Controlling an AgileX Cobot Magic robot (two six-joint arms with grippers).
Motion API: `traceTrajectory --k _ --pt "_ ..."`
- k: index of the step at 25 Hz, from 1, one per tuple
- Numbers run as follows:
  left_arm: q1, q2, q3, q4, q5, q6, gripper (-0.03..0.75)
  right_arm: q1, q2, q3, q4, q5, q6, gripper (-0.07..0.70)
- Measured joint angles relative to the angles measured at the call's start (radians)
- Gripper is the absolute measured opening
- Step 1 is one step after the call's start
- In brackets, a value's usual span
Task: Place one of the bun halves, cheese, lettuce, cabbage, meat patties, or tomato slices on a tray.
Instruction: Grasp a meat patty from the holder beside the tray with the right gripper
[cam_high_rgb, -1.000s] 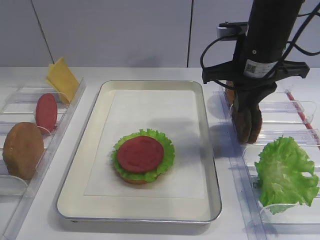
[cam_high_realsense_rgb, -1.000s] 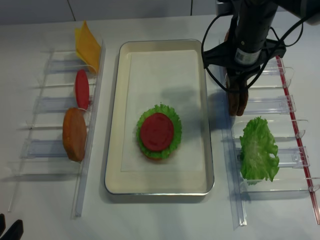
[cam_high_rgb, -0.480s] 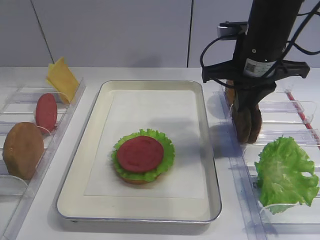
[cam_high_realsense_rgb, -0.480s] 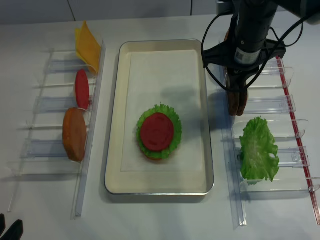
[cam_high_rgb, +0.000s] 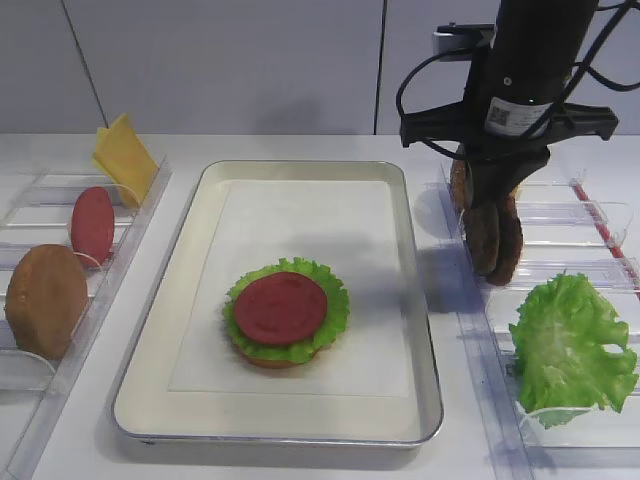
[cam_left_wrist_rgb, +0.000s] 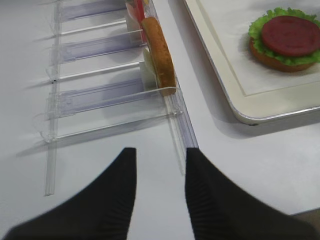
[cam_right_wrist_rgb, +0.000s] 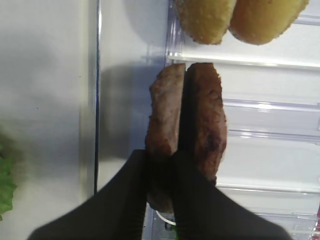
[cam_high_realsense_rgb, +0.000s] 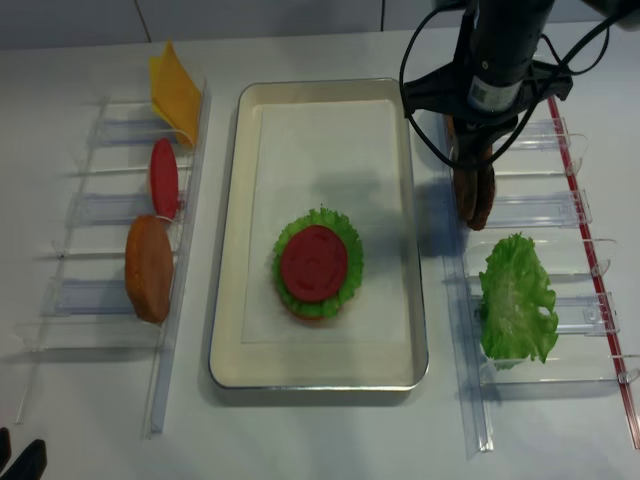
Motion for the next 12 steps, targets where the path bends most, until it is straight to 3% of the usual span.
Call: traceTrajectory --k 12 --pt "0.000 0.000 0.000 0.000 0.000 0.000 0.223 0.000 -0.049 -0.005 -0.018 -0.002 -0.005 0.143"
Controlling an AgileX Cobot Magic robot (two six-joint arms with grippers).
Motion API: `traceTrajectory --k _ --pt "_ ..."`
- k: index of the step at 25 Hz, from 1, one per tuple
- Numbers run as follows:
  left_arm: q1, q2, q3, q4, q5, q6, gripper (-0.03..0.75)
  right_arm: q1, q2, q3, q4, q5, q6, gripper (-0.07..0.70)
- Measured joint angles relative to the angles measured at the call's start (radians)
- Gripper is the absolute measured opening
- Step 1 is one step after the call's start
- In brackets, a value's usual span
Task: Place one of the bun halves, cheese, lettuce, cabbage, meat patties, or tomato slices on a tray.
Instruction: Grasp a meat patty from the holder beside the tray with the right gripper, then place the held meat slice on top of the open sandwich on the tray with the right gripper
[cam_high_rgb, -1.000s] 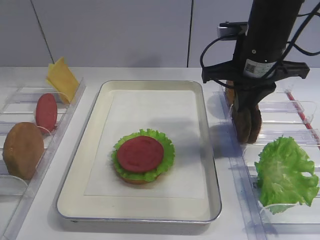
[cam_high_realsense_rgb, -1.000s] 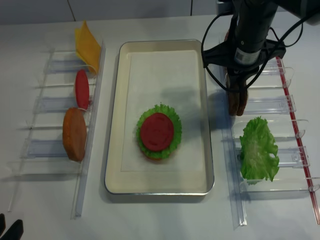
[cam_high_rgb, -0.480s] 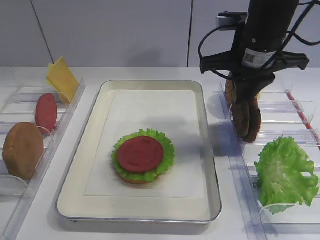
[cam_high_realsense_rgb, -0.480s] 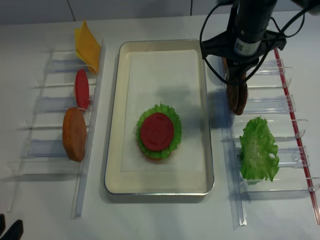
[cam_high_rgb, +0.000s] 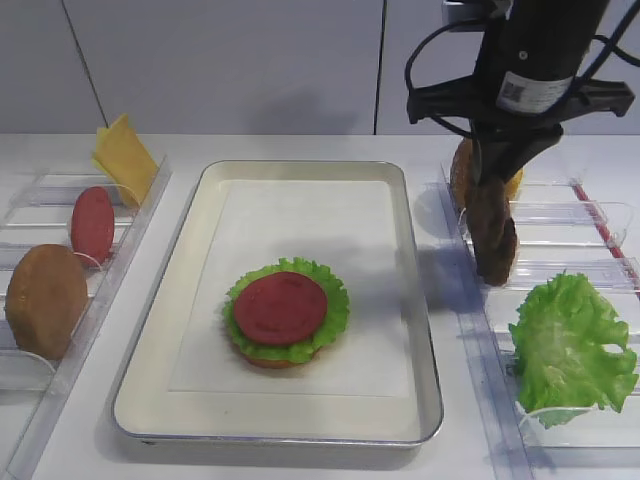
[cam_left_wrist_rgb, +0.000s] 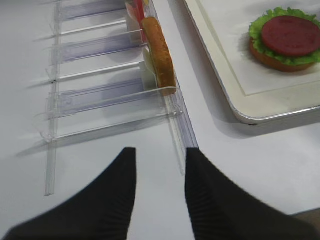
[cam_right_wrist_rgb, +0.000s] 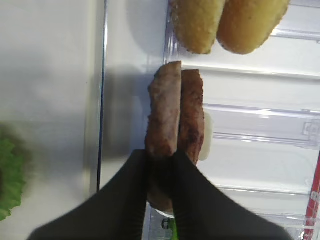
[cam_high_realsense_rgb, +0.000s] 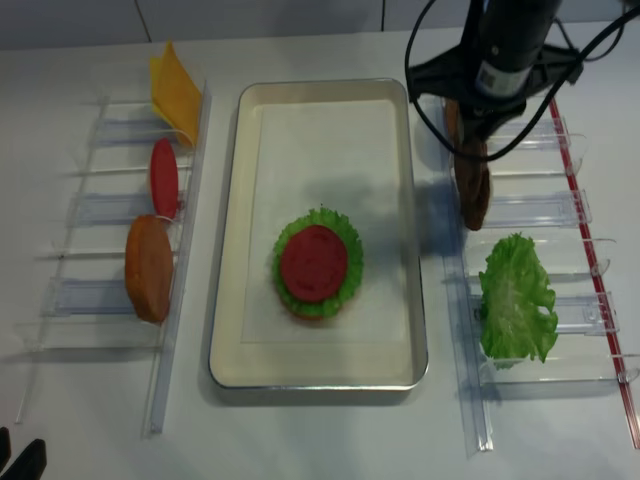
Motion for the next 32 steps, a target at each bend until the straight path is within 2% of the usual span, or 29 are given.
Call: traceTrajectory --k 7,13,21,28,32 --pt "0.000 0.000 0.000 0.000 0.000 0.000 0.223 0.000 -0.030 -0.002 0.019 0.000 -0.004 0.142" --pt "0.000 0.000 0.000 0.000 0.000 0.000 0.223 0.000 -0.099 -0.002 0.114 0.002 -0.055 0.142" --pt "0.000 0.000 0.000 0.000 0.000 0.000 0.223 0.000 -0.118 -0.002 0.371 0.006 -0.184 0.142" --pt "0.000 0.000 0.000 0.000 0.000 0.000 0.223 0.000 -0.118 0.000 0.632 0.006 -0.360 0.142" --pt "0.000 0.000 0.000 0.000 0.000 0.000 0.223 0.000 -0.120 0.047 0.768 0.002 -0.463 0.142"
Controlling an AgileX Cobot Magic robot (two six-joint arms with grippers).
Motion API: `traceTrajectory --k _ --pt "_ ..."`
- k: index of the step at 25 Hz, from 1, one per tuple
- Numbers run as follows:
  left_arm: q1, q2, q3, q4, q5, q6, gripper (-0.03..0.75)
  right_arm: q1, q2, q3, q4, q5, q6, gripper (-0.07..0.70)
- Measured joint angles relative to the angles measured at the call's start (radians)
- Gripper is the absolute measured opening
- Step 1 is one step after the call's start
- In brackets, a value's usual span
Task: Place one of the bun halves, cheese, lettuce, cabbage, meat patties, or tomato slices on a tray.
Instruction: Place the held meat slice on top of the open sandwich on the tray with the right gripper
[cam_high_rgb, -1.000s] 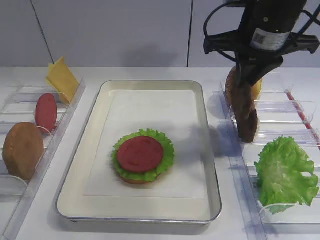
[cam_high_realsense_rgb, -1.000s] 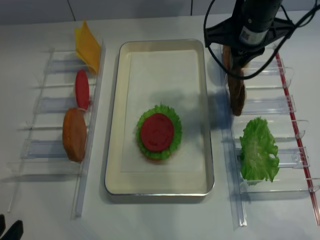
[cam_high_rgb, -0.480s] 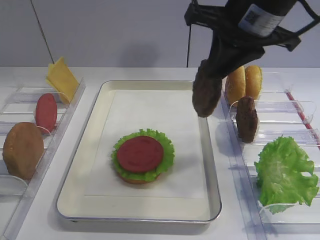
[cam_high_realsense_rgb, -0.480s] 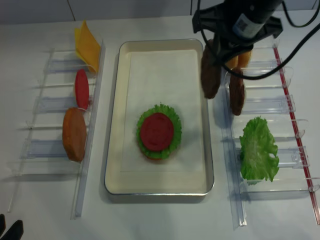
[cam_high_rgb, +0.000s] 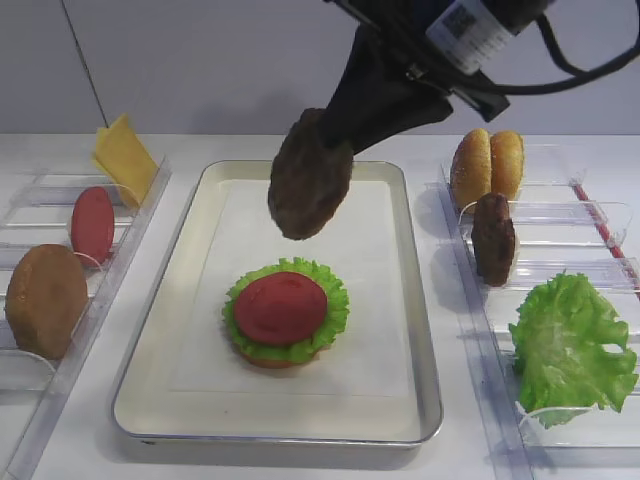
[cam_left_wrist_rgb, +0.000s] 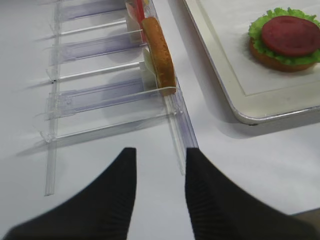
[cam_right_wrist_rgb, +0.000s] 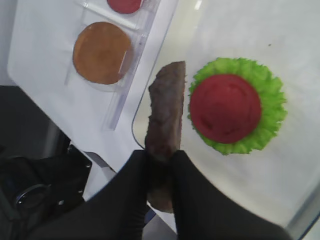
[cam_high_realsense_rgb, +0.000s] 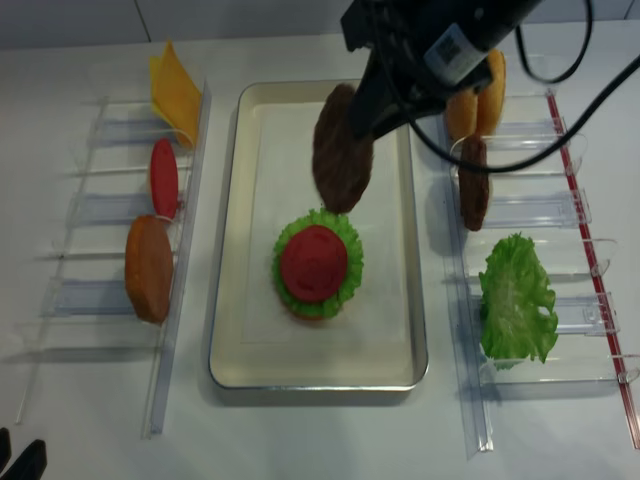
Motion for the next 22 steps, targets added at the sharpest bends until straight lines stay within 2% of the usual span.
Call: traceTrajectory --k 6,9,13,22 --pt "0.000 0.000 0.000 0.000 0.000 0.000 0.223 0.000 0.000 0.107 0.128 -0.009 -0.128 0.142" --pt "0.000 0.000 0.000 0.000 0.000 0.000 0.223 0.000 0.007 0.145 0.163 -0.011 -0.152 0.142" --pt "0.000 0.000 0.000 0.000 0.000 0.000 0.223 0.000 0.065 0.162 0.221 -0.018 -0.193 0.142" --pt "0.000 0.000 0.000 0.000 0.000 0.000 0.223 0.021 0.208 0.167 0.342 -0.070 -0.308 0.142"
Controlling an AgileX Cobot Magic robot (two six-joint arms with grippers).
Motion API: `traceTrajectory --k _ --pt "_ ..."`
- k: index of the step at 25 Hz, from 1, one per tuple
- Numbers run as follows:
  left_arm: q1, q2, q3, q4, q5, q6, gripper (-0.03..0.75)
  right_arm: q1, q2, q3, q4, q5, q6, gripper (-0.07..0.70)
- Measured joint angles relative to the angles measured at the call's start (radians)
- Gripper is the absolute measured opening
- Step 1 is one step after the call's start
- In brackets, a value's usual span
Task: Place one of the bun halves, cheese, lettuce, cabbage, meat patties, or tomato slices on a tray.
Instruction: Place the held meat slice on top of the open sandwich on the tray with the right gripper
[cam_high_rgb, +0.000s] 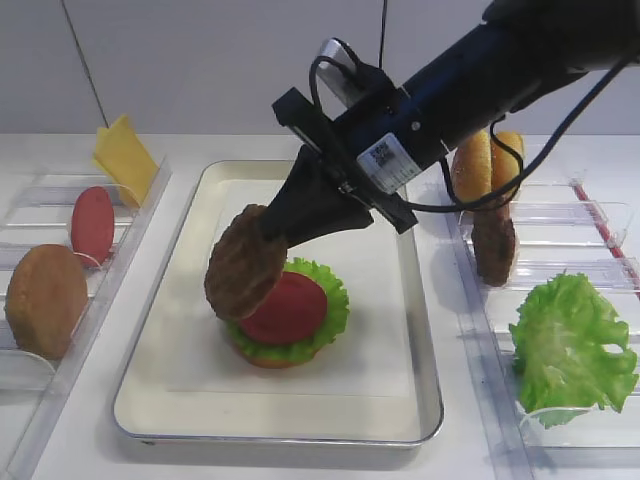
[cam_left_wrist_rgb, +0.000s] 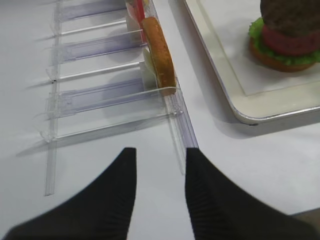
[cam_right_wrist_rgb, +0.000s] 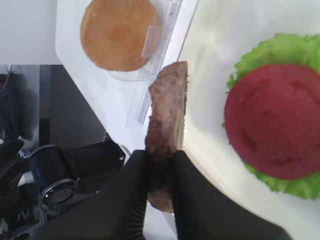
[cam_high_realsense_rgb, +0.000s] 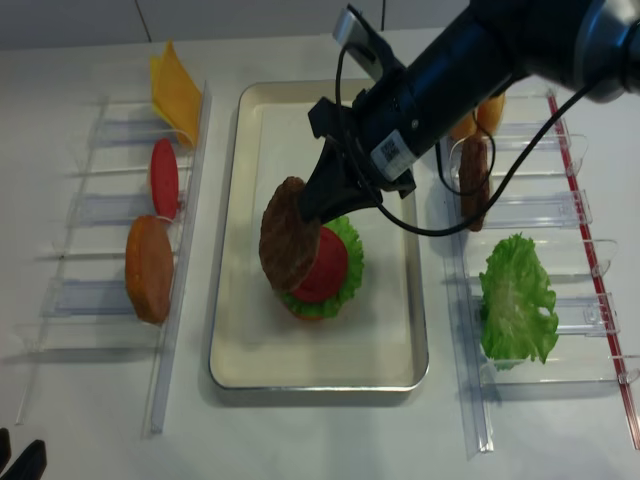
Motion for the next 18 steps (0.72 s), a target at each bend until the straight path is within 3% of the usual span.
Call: traceTrajectory --k 18 --pt "0.000 0.000 0.000 0.000 0.000 0.000 0.221 0.000 0.065 0.000 -0.043 -0.039 -0.037 0.142"
